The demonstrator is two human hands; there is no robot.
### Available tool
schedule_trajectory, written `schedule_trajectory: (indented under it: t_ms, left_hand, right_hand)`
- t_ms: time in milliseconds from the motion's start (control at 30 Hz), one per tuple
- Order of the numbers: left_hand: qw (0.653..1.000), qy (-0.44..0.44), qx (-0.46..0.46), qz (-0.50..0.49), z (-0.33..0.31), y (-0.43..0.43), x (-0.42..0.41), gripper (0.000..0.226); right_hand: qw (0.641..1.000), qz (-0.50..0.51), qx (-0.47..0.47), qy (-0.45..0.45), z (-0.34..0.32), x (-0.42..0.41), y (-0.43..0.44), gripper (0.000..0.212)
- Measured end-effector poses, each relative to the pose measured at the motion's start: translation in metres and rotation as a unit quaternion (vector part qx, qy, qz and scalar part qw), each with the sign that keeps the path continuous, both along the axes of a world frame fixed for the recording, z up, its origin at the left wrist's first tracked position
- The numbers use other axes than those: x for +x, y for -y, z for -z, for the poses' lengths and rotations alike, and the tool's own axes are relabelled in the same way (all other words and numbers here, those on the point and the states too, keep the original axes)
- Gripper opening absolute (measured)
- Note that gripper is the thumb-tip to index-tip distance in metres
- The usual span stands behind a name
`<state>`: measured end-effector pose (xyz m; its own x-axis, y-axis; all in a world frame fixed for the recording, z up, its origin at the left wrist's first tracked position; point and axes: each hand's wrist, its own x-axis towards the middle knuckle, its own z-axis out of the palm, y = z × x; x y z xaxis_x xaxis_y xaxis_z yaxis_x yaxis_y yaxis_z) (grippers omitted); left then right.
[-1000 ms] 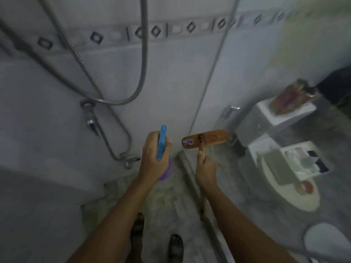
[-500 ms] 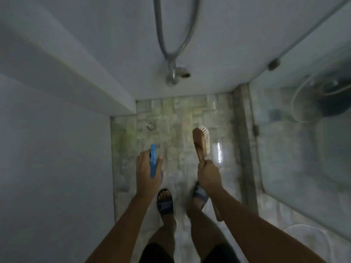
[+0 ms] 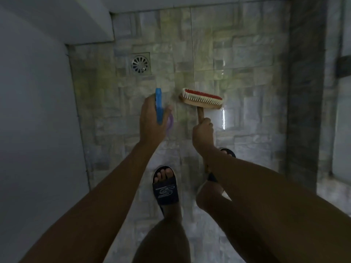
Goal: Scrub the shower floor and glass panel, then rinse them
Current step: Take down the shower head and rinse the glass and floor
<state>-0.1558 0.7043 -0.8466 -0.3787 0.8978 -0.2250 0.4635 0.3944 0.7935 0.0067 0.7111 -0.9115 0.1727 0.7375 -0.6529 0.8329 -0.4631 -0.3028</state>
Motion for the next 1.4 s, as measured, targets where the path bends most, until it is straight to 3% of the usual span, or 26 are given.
schedule_trajectory:
  t_ms: [167, 367, 600, 700, 800, 967, 1067, 1200, 1233, 1300, 1400]
  left_hand:
    - [1.000, 0.011, -0.004, 0.024, 0.055, 0.003, -0.007, 0.042]
    - [0.997, 0.037, -0.025, 0.059, 0.065, 0.020, -0.014, 0.038]
    - [0.969, -0.014, -0.162, 0.188, 0.034, 0.054, -0.037, 0.099]
    - [0.962, -0.023, -0.186, 0.199, -0.028, 0.047, -0.043, 0.111]
    - [0.969, -0.031, -0.175, 0.174, -0.124, 0.015, -0.043, 0.094]
    - [0.985, -0.087, -0.017, 0.149, -0.340, -0.060, -0.043, 0.063]
    - [0.980, -0.102, 0.085, 0.150, -0.490, -0.107, -0.038, 0.060]
    - [0.955, -0.110, 0.229, 0.151, -0.666, -0.161, -0.036, 0.051]
    - [0.940, -0.118, 0.280, 0.153, -0.732, -0.179, -0.031, 0.049]
    - [0.916, -0.136, 0.340, 0.165, -0.799, -0.197, -0.026, 0.044]
    - [0.875, -0.144, 0.425, 0.181, -0.918, -0.229, -0.005, 0.038]
  right_hand:
    - [0.997, 0.056, 0.008, -0.052, 0.051, -0.007, -0.006, 0.030]
    - [0.994, 0.060, -0.070, -0.058, 0.071, -0.010, -0.006, 0.025]
    - [0.995, 0.012, -0.098, -0.032, 0.019, -0.010, -0.007, 0.042]
    - [0.997, 0.019, -0.049, -0.059, -0.052, -0.014, -0.024, 0.047]
    - [0.993, 0.037, 0.016, -0.113, -0.150, -0.017, -0.048, 0.039]
    - [0.969, 0.031, 0.176, -0.170, -0.371, -0.026, -0.106, 0.032]
    - [0.925, 0.004, 0.310, -0.221, -0.519, -0.025, -0.143, 0.024]
    - [0.854, 0.042, 0.444, -0.267, -0.704, -0.022, -0.194, 0.019]
    - [0.827, 0.052, 0.486, -0.278, -0.776, -0.016, -0.210, 0.017]
    - [0.794, 0.059, 0.529, -0.293, -0.853, -0.009, -0.227, 0.013]
    - [0.716, 0.054, 0.616, -0.323, -0.996, 0.021, -0.255, 0.005]
